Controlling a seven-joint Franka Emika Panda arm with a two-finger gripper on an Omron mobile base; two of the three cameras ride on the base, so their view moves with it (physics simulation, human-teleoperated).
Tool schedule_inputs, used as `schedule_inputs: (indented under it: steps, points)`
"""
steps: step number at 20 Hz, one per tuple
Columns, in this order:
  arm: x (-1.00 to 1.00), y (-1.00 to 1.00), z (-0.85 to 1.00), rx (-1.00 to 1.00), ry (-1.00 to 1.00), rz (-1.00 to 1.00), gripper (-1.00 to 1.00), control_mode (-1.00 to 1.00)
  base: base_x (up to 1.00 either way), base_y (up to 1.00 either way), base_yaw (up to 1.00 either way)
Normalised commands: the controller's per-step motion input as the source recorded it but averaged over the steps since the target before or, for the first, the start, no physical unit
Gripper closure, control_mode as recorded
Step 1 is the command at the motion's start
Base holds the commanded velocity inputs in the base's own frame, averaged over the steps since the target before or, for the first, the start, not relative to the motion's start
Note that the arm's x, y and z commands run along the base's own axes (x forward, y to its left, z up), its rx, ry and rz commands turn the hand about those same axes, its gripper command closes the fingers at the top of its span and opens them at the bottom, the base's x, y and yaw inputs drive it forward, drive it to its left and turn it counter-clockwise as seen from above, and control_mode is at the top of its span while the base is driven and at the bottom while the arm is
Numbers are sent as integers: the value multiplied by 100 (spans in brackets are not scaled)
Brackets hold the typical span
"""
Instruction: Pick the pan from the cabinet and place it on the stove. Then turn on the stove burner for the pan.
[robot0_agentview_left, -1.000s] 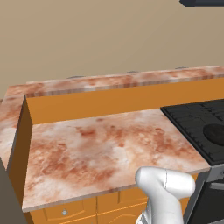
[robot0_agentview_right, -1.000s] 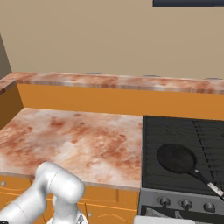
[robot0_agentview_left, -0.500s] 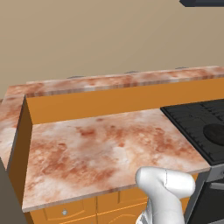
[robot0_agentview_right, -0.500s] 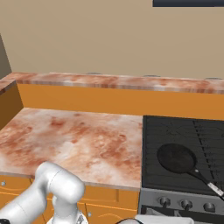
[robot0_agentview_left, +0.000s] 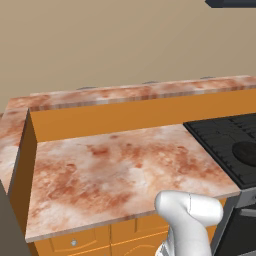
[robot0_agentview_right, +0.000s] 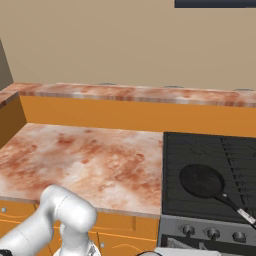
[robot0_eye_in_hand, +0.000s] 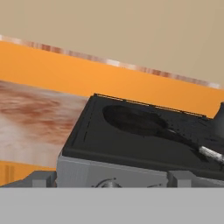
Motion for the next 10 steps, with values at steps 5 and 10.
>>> schedule_inputs:
  steps: [5,10]
  points:
    - [10,-23,-9,0,1,0,-100,-100,0,0,0]
    - [23,-13,-2,0,2,0,-100,-100,0,0,0]
